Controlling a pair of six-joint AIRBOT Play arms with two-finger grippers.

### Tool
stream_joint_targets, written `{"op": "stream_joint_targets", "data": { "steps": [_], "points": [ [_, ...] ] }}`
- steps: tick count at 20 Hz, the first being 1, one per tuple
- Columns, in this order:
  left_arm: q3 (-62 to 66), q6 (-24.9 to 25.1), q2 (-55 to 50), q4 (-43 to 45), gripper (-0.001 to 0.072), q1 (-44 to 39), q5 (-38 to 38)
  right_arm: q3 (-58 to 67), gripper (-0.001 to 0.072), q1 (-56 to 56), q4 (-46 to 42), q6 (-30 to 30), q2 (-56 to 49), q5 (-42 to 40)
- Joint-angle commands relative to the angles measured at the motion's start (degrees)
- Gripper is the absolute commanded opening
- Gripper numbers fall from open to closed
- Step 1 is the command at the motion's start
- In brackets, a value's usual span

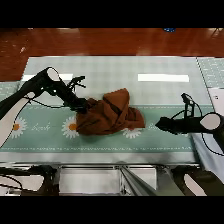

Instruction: Fold the shirts.

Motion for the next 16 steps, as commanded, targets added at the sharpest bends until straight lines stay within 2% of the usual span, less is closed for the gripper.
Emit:
{"op": "stream_joint_targets", "data": {
  "steps": [1,6,12,13,14,15,16],
  "points": [
    [1.81,-0.83,-1.33,3.69,0.0018,0.85,-2.78,-1.29,0.0404,3.87,5.73,1.81,-3.15,-5.73],
    [1.79,-0.83,-1.33,2.95,0.0018,1.51,-2.75,0.28,0.0404,8.94,18.67,-6.08,-15.74,-11.61],
    [1.77,-0.79,-1.33,-2.64,0.0018,1.53,0.33,9.16,0.0399,9.11,33.99,-17.42,-29.35,-11.23],
    [1.77,-0.81,-1.33,-4.17,0.0018,1.53,1.29,10.75,0.0367,9.14,36.37,-19.39,-31.12,-9.94],
    [1.79,-0.85,-1.29,-5.7,0.0018,1.53,2.01,12.24,0.0274,9.51,37.66,-20.98,-32.46,-8.52],
    [1.79,-0.85,-1.29,-6.08,0.0018,1.53,2.16,12.46,0.0254,9.53,37.7,-21.24,-32.63,-8.39],
    [2.51,-0.92,-1.07,-7.82,0.0018,1.77,2.8,15.5,0.0032,10.16,37.07,-25.14,-33.4,-5.55]
  ]
}}
